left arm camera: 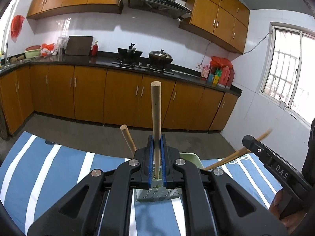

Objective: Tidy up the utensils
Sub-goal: 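Drop the chopsticks into the green holder by opening both tools, then grasp a third chopstick with the right tool while the left tool grasps another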

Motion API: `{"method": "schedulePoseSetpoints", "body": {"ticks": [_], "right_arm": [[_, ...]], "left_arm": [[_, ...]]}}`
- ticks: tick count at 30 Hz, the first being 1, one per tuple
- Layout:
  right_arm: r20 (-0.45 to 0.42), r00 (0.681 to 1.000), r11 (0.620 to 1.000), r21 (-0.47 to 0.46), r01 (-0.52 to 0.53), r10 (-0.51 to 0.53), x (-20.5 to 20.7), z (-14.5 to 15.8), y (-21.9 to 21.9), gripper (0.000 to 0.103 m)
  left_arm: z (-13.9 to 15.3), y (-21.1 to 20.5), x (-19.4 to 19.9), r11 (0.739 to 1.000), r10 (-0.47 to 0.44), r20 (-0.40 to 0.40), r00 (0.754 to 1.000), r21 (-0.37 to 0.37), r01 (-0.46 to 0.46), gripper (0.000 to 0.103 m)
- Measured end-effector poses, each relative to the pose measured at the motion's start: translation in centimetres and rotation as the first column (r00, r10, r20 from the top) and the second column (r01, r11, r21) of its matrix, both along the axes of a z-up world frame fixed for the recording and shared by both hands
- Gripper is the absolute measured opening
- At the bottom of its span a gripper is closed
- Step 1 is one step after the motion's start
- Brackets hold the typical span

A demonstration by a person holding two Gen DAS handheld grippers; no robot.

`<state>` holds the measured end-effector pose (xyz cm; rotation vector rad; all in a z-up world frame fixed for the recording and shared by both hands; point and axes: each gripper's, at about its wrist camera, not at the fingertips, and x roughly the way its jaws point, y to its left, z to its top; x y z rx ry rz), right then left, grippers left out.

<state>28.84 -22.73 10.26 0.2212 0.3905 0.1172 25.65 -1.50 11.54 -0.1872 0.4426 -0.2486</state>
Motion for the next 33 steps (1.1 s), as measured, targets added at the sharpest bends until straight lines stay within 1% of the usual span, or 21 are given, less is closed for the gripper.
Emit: {"method": "schedulePoseSetpoints", "body": {"ticks": [2, 7, 11, 15, 17, 18, 20, 21, 23, 24, 25, 26, 29, 32, 33], "right_arm": [[0.008, 1.000, 1.000, 0.004, 0.005, -0.005, -0.4, 0.1, -0.2, 0.018], [0.056, 0.998, 1.000, 0.007, 0.016, -0.016, -2.5, 1.3, -0.9, 0.022], [0.095, 0.995, 1.000, 0.006, 0.020, -0.021, -5.2, 2.0, -1.5, 0.023], [0.093, 0.995, 0.999, 0.006, 0.039, -0.039, -7.8, 1.2, -2.6, 0.023], [0.065, 0.996, 0.998, -0.001, 0.057, -0.056, -9.1, -0.3, -3.3, 0.023], [0.045, 0.997, 0.998, -0.007, 0.065, -0.065, -9.4, -1.2, -3.6, 0.023], [-0.027, 0.997, 0.997, -0.018, 0.069, -0.070, -9.7, -3.6, -4.0, 0.023], [-0.063, 0.996, 0.997, -0.020, 0.068, -0.070, -9.7, -4.9, -4.0, 0.023], [-0.169, 0.983, 0.998, -0.020, 0.067, -0.070, -9.3, -8.3, -4.0, 0.023], [-0.205, 0.977, 0.998, -0.011, 0.062, -0.063, -9.1, -9.4, -3.9, 0.023], [-0.259, 0.965, 0.999, 0.008, 0.051, -0.047, -8.9, -11.1, -3.8, 0.023], [-0.294, 0.955, 0.999, 0.020, 0.043, -0.035, -8.8, -12.3, -3.6, 0.023], [-0.398, 0.917, 0.998, 0.060, 0.015, 0.010, -8.3, -15.7, -2.5, 0.023], [-0.459, 0.888, 0.997, 0.071, -0.009, 0.041, -8.1, -18.2, -1.3, 0.023], [-0.464, 0.885, 0.998, 0.068, -0.012, 0.043, -8.0, -18.3, -0.9, 0.023]], "left_arm": [[0.3, 0.1, -0.3, 1.000, 0.001, 0.010, 1.000, 0.000, -0.001, 0.007], [1.4, 0.5, -1.4, 1.000, 0.005, 0.039, 0.999, -0.011, -0.004, 0.008], [2.0, 1.3, -2.7, 0.999, 0.016, 0.055, 0.998, -0.028, -0.015, 0.008], [2.0, 2.6, -4.3, 0.999, 0.024, 0.068, 0.997, -0.037, -0.021, 0.008], [1.6, 3.2, -5.3, 0.999, 0.031, 0.064, 0.997, -0.028, -0.029, 0.008], [1.0, 3.5, -5.9, 0.999, 0.041, 0.055, 0.998, -0.010, -0.041, 0.008], [-0.2, 4.0, -6.5, 0.998, 0.058, 0.033, 0.998, 0.024, -0.059, 0.008], [-1.4, 4.4, -6.8, 0.996, 0.072, 0.012, 0.997, 0.053, -0.073, 0.008], [-3.5, 4.9, -7.3, 0.992, 0.089, -0.029, 0.996, 0.096, -0.086, 0.008], [-5.0, 5.2, -7.5, 0.988, 0.103, -0.061, 0.993, 0.122, -0.095, 0.008], [-6.4, 5.5, -7.6, 0.985, 0.114, -0.093, 0.989, 0.139, -0.101, 0.008], [-7.1, 5.6, -7.6, 0.984, 0.120, -0.113, 0.986, 0.144, -0.103, 0.008], [-10.5, 6.5, -8.1, 0.984, 0.133, -0.205, 0.970, 0.143, -0.105, 0.008], [-12.3, 6.9, -8.4, 0.984, 0.141, -0.260, 0.955, 0.144, -0.106, 0.008], [-12.7, 7.0, -8.5, 0.984, 0.142, -0.271, 0.952, 0.145, -0.105, 0.008]]}}
